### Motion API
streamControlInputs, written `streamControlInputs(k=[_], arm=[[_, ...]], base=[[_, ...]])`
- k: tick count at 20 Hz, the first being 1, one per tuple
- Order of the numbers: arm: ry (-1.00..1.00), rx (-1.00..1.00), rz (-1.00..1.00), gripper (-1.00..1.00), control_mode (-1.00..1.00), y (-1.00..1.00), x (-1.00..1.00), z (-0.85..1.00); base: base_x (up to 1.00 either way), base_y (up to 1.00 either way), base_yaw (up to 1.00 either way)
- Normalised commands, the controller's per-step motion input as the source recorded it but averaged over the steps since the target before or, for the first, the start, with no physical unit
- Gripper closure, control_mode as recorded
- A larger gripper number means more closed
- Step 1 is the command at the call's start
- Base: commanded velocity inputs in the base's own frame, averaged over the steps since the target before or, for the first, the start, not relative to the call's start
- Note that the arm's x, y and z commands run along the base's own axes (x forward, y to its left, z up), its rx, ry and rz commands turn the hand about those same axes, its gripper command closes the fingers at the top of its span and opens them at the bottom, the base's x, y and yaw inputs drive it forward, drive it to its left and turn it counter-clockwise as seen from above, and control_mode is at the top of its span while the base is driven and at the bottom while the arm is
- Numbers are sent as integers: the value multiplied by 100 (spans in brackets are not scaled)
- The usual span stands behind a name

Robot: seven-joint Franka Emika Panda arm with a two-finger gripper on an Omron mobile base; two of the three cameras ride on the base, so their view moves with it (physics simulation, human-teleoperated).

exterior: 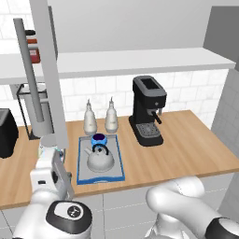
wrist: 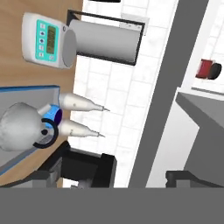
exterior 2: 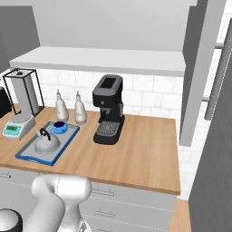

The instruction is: Pick the kettle from the counter and place it on the tray. Then pick the mug from the cabinet and place it on the tray. Then close the cabinet doors.

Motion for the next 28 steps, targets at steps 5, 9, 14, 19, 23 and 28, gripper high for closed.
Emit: streamControlInputs(k=[5,9,14,19,23,28], arm=[[3,-1,-7,-100,-100,54,12,9],[14,-9,-6,-100,-100,49,34,12],[7,-13,-5,-100,-100,29,16,29],[-3,-11,-9,-100,-100,6,1,52],[-11,-2,-16,-100,-100,-1,0,51],[-13,0,-17,-100,-100,-9,0,55]], base=[[0,0,0],[0,0,0],[0,0,0],[0,0,0],[0,0,0],[0,0,0]])
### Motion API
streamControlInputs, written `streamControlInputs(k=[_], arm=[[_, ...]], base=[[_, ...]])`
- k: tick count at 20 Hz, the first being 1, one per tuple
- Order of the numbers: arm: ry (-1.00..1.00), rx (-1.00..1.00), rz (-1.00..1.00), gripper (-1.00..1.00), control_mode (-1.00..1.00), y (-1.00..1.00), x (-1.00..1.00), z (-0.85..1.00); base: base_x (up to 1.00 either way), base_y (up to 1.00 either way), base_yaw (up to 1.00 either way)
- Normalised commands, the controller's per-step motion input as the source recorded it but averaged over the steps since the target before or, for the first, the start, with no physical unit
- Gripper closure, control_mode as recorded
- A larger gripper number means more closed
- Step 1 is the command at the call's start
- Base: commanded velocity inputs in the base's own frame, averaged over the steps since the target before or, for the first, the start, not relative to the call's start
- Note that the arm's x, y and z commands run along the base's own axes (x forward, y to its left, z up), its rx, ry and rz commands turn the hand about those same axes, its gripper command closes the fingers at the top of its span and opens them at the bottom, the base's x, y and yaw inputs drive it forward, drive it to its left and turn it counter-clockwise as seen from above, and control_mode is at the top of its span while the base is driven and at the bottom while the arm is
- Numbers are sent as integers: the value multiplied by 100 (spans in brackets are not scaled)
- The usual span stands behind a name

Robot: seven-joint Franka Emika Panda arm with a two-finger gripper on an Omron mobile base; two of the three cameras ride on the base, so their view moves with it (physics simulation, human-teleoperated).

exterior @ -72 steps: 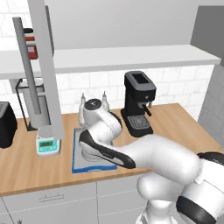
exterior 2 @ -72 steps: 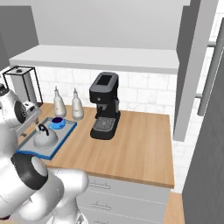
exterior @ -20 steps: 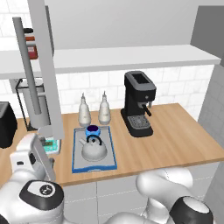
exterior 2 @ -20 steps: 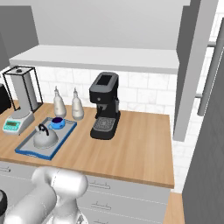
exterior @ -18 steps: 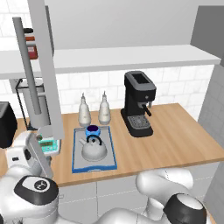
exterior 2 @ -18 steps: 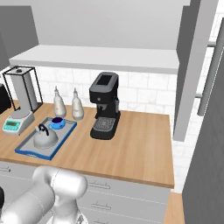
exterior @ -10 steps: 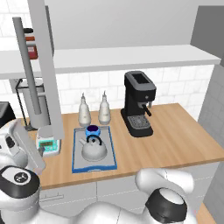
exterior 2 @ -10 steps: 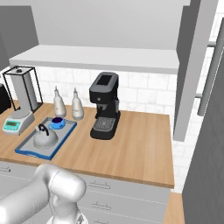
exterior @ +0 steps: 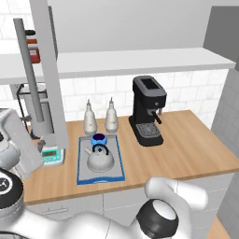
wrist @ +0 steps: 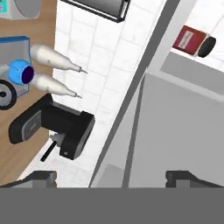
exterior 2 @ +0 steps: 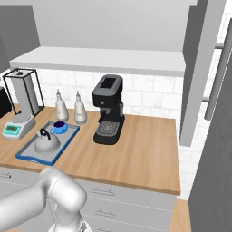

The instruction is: Pick the kettle from the counter and place it on the tray. Then pick the mug from the cabinet and place it on the tray. Then close the cabinet doors.

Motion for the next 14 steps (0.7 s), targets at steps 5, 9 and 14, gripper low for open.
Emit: streamControlInputs(k=[5,9,14], arm=[[-16,0,-18,-100,-100,-28,0,50],[-15,4,-16,-100,-100,-63,0,21],[-15,8,-11,-100,-100,-77,0,24]], base=[[0,0,0],[0,0,0],[0,0,0]])
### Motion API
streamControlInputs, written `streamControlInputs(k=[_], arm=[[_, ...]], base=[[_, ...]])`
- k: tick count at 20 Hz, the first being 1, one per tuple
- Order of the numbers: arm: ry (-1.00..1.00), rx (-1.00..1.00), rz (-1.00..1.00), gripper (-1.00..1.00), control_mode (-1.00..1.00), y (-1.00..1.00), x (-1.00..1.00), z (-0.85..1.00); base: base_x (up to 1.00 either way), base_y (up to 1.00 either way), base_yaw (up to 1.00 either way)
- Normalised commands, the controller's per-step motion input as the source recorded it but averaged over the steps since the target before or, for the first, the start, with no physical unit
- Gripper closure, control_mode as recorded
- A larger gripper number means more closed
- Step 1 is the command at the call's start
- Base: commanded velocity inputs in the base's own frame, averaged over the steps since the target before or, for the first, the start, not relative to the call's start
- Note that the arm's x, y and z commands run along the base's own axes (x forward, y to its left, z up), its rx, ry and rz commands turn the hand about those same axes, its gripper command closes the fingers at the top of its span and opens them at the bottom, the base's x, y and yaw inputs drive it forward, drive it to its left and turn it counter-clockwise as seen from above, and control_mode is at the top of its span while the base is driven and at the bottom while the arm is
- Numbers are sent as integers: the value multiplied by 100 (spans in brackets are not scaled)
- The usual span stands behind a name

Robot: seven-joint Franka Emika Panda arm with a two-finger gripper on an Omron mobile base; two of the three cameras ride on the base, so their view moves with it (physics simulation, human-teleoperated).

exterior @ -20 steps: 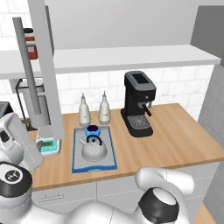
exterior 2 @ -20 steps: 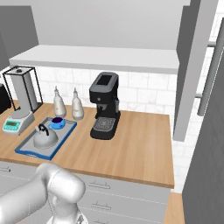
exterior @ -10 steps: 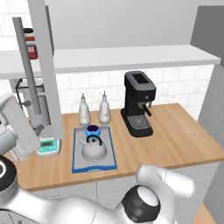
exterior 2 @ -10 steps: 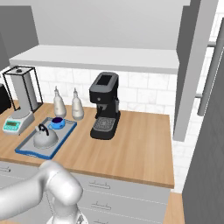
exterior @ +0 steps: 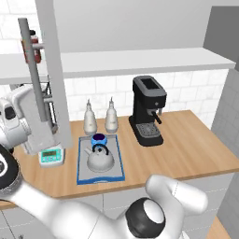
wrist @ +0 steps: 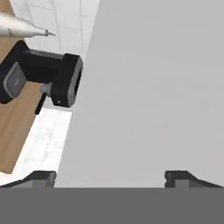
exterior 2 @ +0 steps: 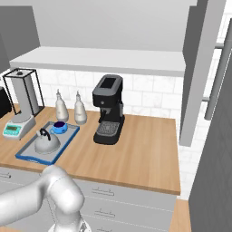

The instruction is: Pick the kettle from the counter and place it on the tray. Then pick the mug from the cabinet and place it on the tray. Then close the cabinet doors.

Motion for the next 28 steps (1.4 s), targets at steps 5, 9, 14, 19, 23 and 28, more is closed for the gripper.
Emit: streamControlInputs(k=[5,9,14,19,23,28], arm=[[-16,8,-5,-100,-100,-86,0,31],[-15,10,-1,-100,-100,-89,0,27],[-11,13,0,-100,-100,-90,11,23],[-8,12,1,-100,-100,-87,24,31],[-6,14,9,-100,-100,-87,24,29],[-3,13,22,-100,-100,-79,33,15]], base=[[0,0,0],[0,0,0],[0,0,0],[0,0,0],[0,0,0],[0,0,0]])
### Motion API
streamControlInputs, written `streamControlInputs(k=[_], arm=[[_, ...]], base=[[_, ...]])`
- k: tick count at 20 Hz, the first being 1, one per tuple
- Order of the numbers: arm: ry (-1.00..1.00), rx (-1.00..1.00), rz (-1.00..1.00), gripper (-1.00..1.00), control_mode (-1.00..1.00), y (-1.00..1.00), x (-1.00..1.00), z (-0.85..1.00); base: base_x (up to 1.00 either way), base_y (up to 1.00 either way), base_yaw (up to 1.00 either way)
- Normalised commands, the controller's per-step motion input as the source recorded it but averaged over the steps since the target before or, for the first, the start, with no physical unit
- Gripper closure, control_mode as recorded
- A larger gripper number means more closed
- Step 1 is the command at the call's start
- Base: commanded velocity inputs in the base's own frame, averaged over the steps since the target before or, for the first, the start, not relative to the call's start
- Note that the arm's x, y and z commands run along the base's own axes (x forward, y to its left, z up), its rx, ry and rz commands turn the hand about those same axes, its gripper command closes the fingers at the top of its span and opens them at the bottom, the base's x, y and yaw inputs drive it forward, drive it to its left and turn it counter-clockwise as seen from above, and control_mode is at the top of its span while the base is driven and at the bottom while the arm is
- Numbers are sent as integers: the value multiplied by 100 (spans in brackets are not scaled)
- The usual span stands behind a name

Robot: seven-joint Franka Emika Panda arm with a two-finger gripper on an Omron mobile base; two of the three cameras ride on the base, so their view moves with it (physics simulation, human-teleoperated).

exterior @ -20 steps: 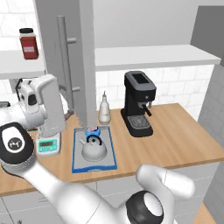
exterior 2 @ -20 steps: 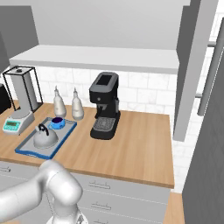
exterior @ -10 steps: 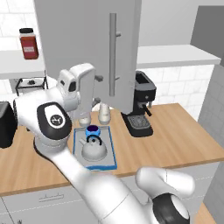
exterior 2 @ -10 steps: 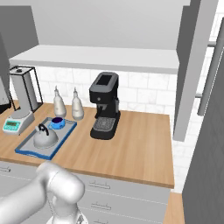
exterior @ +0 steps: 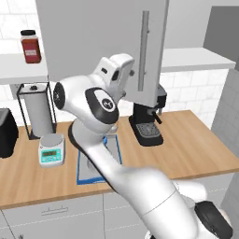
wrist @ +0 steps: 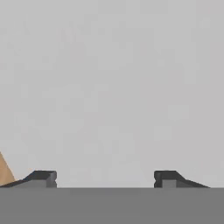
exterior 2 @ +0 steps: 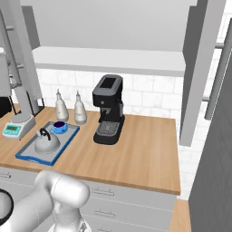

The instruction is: Pick the kettle from the counter and place it on the tray. Then pick the mug from the cabinet and place it on the tray. Then close the cabinet doors.

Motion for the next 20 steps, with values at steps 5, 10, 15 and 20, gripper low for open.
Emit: streamControlInputs(k=[5,10,15,20], arm=[[0,11,35,-100,-100,-73,48,0],[-3,13,43,-100,-100,-63,65,0],[-5,12,47,-100,-100,-52,70,2],[-2,5,37,-100,-100,-32,69,19]], base=[[0,0,0],[0,0,0],[0,0,0],[0,0,0]])
